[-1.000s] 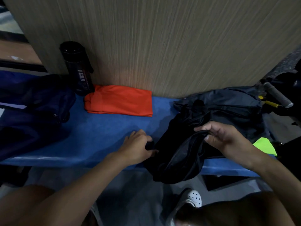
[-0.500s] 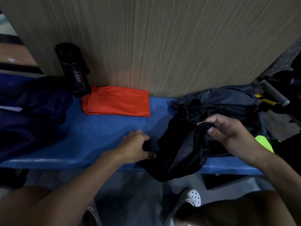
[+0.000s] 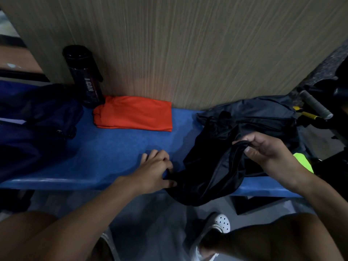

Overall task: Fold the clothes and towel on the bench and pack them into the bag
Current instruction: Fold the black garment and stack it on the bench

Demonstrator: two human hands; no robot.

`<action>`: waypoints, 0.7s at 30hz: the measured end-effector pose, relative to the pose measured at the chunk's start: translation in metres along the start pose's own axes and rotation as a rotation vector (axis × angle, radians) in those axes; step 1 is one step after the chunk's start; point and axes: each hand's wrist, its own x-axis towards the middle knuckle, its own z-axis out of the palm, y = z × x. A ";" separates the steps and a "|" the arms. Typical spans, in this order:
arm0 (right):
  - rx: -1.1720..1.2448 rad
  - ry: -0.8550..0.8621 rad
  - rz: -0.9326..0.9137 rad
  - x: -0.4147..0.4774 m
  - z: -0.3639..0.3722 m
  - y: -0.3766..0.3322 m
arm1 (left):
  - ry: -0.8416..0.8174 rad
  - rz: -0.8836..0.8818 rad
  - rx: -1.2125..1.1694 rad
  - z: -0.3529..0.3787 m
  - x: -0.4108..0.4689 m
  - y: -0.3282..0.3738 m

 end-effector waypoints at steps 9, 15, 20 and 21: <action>0.014 -0.050 0.042 -0.007 0.005 0.004 | 0.217 -0.109 -0.450 -0.012 0.001 -0.013; 0.045 -0.046 0.005 -0.007 0.009 -0.009 | 0.483 -0.114 -0.525 -0.036 -0.003 -0.018; 0.119 0.072 -0.034 -0.005 0.011 -0.022 | 0.589 -0.300 -0.399 -0.052 -0.011 -0.030; 0.116 0.074 -0.042 -0.004 0.012 -0.026 | 0.569 -0.349 -0.410 -0.052 -0.012 -0.032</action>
